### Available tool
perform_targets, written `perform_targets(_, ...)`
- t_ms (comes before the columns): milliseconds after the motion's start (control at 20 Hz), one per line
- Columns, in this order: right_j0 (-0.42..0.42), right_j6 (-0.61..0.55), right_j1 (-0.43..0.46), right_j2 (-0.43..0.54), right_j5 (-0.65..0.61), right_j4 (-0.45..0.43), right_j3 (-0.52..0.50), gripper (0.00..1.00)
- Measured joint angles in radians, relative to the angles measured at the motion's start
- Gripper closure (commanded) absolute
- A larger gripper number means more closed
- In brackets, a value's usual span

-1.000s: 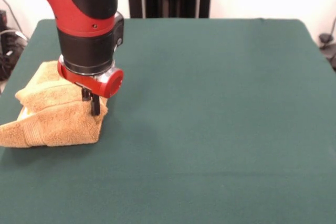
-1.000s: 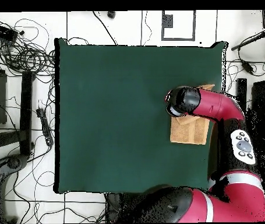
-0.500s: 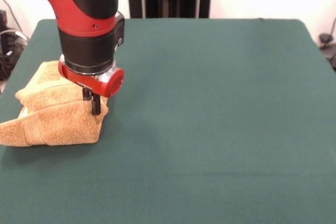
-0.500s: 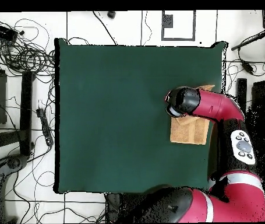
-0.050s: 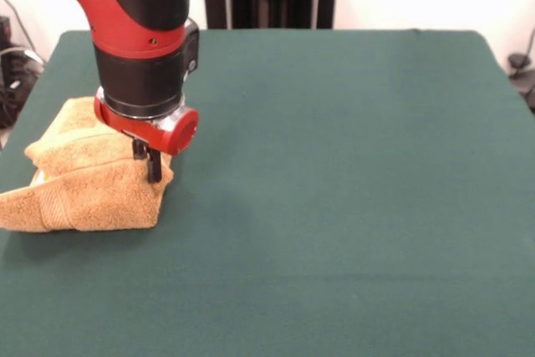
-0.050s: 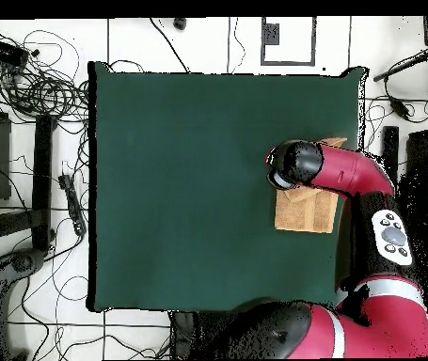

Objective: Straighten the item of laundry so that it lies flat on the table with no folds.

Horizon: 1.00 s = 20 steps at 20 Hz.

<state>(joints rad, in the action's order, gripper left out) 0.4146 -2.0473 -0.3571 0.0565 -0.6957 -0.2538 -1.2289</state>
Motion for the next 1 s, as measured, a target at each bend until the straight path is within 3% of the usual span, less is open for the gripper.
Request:
perform_targets(750,-0.001,0.000,0.000,0.000,-0.002,0.010,-0.002,1.00)
perform_targets(1000,0.000,0.000,-0.043,0.002,-0.001,0.009,-0.068,1.00)
